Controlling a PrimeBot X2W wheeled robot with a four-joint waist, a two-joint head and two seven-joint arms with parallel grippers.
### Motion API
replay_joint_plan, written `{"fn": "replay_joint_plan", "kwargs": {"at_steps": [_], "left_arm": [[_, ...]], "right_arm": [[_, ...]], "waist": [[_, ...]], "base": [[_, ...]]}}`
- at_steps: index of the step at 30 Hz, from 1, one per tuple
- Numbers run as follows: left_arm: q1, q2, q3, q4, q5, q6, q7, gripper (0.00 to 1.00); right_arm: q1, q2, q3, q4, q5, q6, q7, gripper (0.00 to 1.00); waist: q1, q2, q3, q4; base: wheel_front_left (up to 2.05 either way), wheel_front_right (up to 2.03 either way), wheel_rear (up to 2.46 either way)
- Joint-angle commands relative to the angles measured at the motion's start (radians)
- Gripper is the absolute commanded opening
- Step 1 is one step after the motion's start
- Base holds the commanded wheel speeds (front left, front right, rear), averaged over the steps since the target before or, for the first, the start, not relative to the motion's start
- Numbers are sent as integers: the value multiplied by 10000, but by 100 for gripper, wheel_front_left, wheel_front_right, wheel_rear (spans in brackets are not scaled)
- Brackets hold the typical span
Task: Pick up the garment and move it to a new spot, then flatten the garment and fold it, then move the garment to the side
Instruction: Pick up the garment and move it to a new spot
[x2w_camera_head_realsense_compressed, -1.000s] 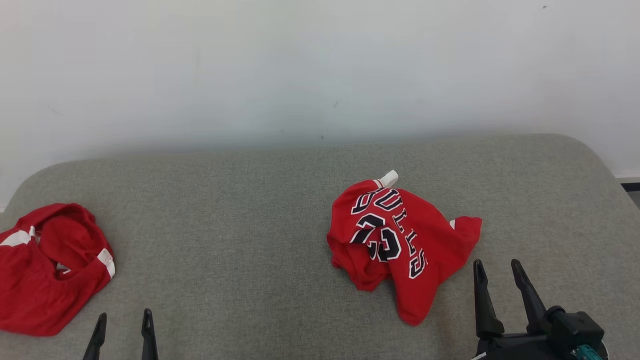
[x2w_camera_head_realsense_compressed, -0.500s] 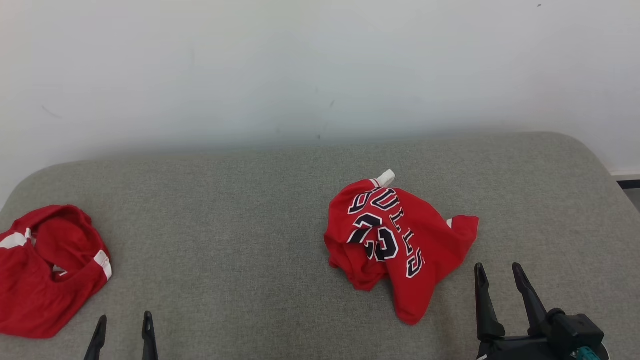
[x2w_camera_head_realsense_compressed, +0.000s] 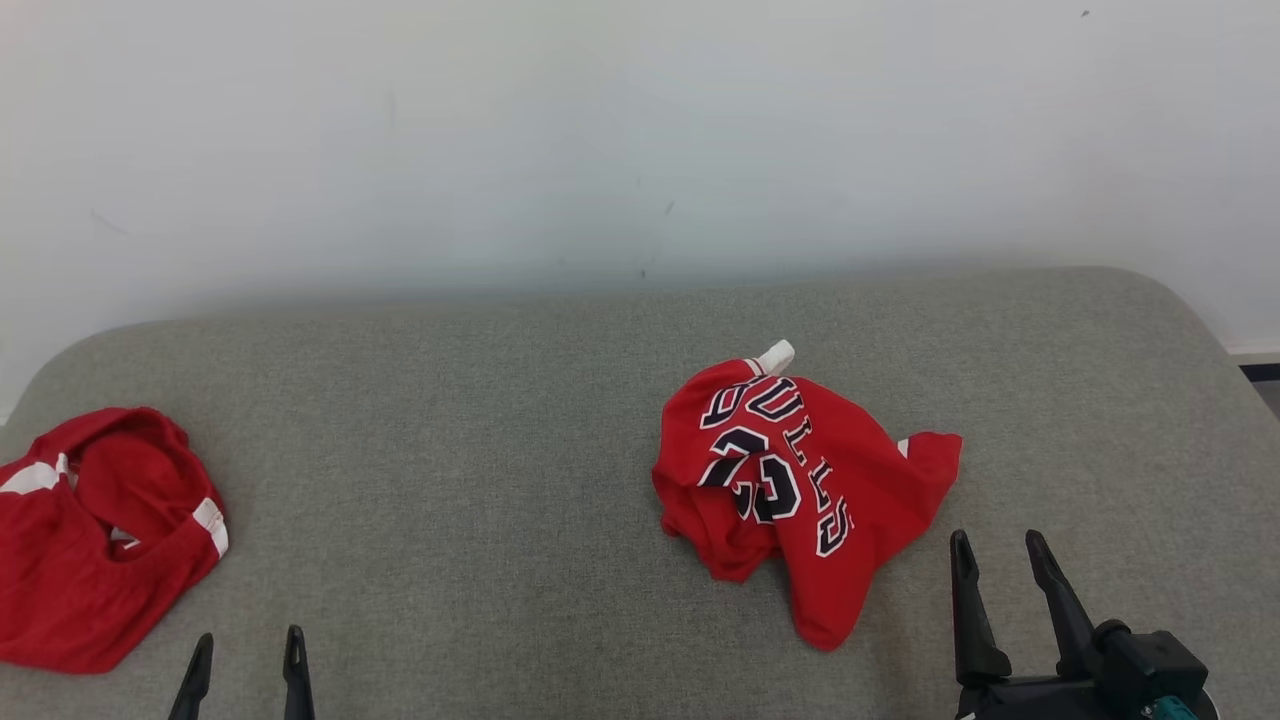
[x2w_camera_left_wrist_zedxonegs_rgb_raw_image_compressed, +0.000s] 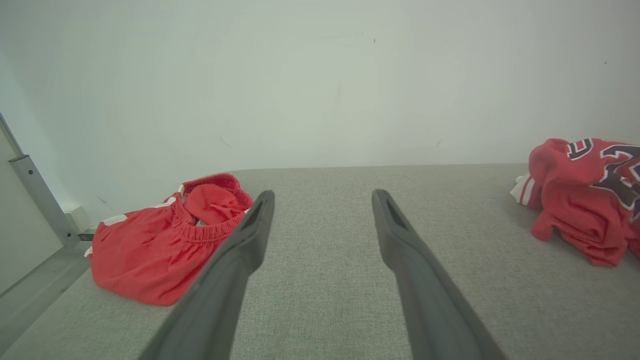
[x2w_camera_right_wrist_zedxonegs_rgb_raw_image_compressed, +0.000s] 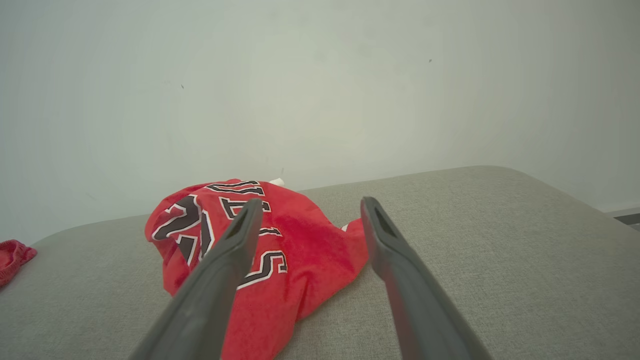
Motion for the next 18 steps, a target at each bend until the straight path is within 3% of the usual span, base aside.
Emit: {"fn": "replay_joint_plan", "kwargs": {"at_steps": [1, 18], "left_arm": [[71, -39, 38, 10, 54, -27, -34, 100], [17, -188, 214, 69, 241, -219, -34, 100]], "right_arm": [[88, 17, 6, 0, -82, -22, -9, 100], [70, 17, -12, 31, -53, -22, -9, 100]], "waist": [[0, 0, 6, 1], [0, 0, 83, 71]], "base": [[0, 0, 0], [0, 0, 0]]}}
